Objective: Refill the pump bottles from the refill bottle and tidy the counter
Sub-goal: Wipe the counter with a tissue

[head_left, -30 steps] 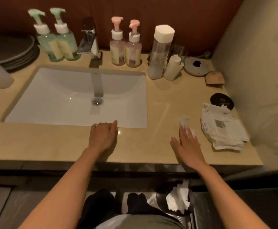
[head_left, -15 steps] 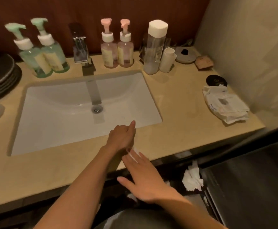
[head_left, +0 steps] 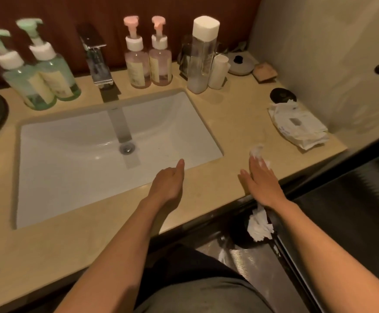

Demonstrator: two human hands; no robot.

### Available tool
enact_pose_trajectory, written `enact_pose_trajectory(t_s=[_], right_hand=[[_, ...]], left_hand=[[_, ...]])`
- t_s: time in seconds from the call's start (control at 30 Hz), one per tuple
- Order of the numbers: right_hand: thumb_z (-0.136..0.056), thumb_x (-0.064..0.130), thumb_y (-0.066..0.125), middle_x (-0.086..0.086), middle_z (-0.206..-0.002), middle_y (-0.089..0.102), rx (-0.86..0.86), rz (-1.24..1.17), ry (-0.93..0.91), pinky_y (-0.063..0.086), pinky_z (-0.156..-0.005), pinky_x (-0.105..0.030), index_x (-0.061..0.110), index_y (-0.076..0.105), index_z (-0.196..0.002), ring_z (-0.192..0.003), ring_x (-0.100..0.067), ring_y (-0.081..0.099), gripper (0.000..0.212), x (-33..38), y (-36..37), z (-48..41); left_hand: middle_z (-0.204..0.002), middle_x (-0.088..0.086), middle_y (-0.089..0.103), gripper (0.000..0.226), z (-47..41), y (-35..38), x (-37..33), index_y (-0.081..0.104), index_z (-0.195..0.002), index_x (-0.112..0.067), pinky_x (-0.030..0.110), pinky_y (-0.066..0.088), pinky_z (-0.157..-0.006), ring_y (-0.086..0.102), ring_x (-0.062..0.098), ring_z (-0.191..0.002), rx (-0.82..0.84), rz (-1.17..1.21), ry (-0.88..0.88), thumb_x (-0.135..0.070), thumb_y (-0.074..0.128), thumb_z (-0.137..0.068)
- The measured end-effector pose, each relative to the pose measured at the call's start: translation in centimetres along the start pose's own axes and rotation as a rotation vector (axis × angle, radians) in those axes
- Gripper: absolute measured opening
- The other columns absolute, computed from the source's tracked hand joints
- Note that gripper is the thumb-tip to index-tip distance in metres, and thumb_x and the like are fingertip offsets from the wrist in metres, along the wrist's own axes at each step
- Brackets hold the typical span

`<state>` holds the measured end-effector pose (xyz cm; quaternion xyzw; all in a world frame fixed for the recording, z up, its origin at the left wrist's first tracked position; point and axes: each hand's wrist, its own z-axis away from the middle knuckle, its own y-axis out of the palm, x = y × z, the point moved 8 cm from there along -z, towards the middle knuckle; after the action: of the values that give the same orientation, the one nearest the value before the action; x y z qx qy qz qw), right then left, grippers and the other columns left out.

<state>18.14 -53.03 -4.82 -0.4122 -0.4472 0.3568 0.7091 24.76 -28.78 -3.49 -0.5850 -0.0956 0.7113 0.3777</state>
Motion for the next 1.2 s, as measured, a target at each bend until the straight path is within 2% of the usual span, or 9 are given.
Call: enact_pose_trajectory(t_s=[0.13, 0.27, 0.3, 0.47, 0.63, 0.8, 1.0, 1.13, 1.2], right_hand=[[-0.098, 0.054, 0.019, -0.005, -0.158, -0.011, 0.015, 0.033, -0.027, -0.007, -0.115, -0.036, 0.016, -0.007, -0.151, -0.145, -0.02, -0.011, 0.07, 4.9, 1.8, -0.3], [-0.096, 0.057, 0.018, 0.0, -0.157, -0.014, 0.07, 0.058, -0.171, -0.01, -0.114, -0.034, 0.019, -0.007, -0.151, -0.144, -0.015, -0.016, 0.072, 10.1, 3.8, 1.0], [-0.096, 0.057, 0.018, 0.002, -0.157, -0.014, 0.089, 0.068, -0.216, -0.01, -0.114, -0.033, 0.019, -0.008, -0.151, -0.143, -0.013, -0.017, 0.072, 11.2, 4.3, 1.8], [-0.097, 0.055, 0.025, 0.005, -0.157, -0.011, 0.205, 0.043, -0.448, -0.011, -0.114, -0.029, 0.022, -0.006, -0.151, -0.139, -0.005, -0.021, 0.07, 15.6, 6.8, 7.2], [-0.099, 0.05, 0.026, 0.015, -0.156, -0.011, 0.281, 0.015, -0.574, -0.007, -0.115, -0.024, 0.03, -0.008, -0.15, -0.14, 0.0, -0.015, 0.063, 14.9, 6.4, 10.5], [-0.099, 0.05, 0.02, 0.016, -0.154, -0.004, 0.318, 0.046, -0.471, 0.0, -0.118, -0.028, 0.034, -0.005, -0.148, -0.141, 0.002, -0.01, 0.058, 10.2, 4.2, 8.3], [-0.1, 0.048, 0.022, 0.004, -0.158, -0.001, 0.185, 0.016, -0.27, 0.002, -0.118, -0.035, 0.025, -0.007, -0.15, -0.144, -0.009, -0.005, 0.062, 4.1, 0.9, 1.2], [-0.096, 0.059, 0.015, -0.003, -0.158, -0.01, 0.117, 0.089, -0.137, -0.005, -0.118, -0.04, 0.018, -0.008, -0.151, -0.145, -0.019, -0.014, 0.072, 5.7, 2.8, -1.4], [-0.094, 0.061, 0.013, -0.003, -0.158, -0.013, 0.103, 0.122, -0.192, -0.006, -0.118, -0.04, 0.017, -0.008, -0.151, -0.144, -0.019, -0.017, 0.074, 8.6, 4.1, -0.8]], left_hand=[[-0.08, 0.005, 0.053, 0.061, -0.2, -0.3, 1.1, 0.055, -0.083, -0.011, 0.025, 0.033, -0.062, 0.045, 0.01, -0.064, 0.011, -0.029, -0.018, -0.046, 0.008, -0.1], [-0.117, 0.008, 0.062, 0.067, -0.4, -1.3, 1.4, 0.068, -0.111, -0.011, 0.025, 0.031, -0.087, 0.054, 0.022, -0.1, -0.037, 0.043, -0.049, -0.044, 0.01, -0.101], [-0.122, 0.009, 0.061, 0.066, -0.5, -1.4, 1.3, 0.067, -0.115, -0.011, 0.026, 0.031, -0.089, 0.053, 0.022, -0.1, -0.045, 0.058, -0.058, -0.044, 0.011, -0.101], [-0.112, 0.015, 0.066, 0.067, -0.7, -2.1, 1.6, 0.072, -0.091, -0.01, 0.029, 0.035, -0.082, 0.054, 0.023, -0.085, -0.09, 0.091, -0.073, -0.045, 0.016, -0.101], [-0.115, 0.007, 0.067, 0.06, -1.0, -2.3, 2.0, 0.072, -0.102, -0.005, 0.028, 0.035, -0.089, 0.053, 0.02, -0.09, -0.089, 0.109, -0.082, -0.04, 0.023, -0.101], [-0.118, 0.007, 0.066, 0.06, -1.0, -2.4, 2.4, 0.071, -0.105, -0.007, 0.031, 0.034, -0.095, 0.053, 0.021, -0.094, -0.085, 0.1, -0.105, -0.041, 0.022, -0.101], [-0.12, 0.008, 0.064, 0.059, -1.2, -2.3, 2.6, 0.071, -0.107, -0.008, 0.033, 0.033, -0.098, 0.054, 0.027, -0.106, -0.059, 0.114, -0.117, -0.042, 0.023, -0.101], [-0.121, 0.007, 0.064, 0.059, -0.9, -2.2, 2.6, 0.071, -0.108, -0.009, 0.032, 0.034, -0.098, 0.054, 0.026, -0.106, -0.06, 0.117, -0.12, -0.043, 0.023, -0.101], [-0.121, 0.007, 0.064, 0.058, -0.8, -2.2, 2.5, 0.07, -0.108, -0.008, 0.033, 0.034, -0.1, 0.055, 0.026, -0.107, -0.061, 0.132, -0.131, -0.043, 0.024, -0.101]])
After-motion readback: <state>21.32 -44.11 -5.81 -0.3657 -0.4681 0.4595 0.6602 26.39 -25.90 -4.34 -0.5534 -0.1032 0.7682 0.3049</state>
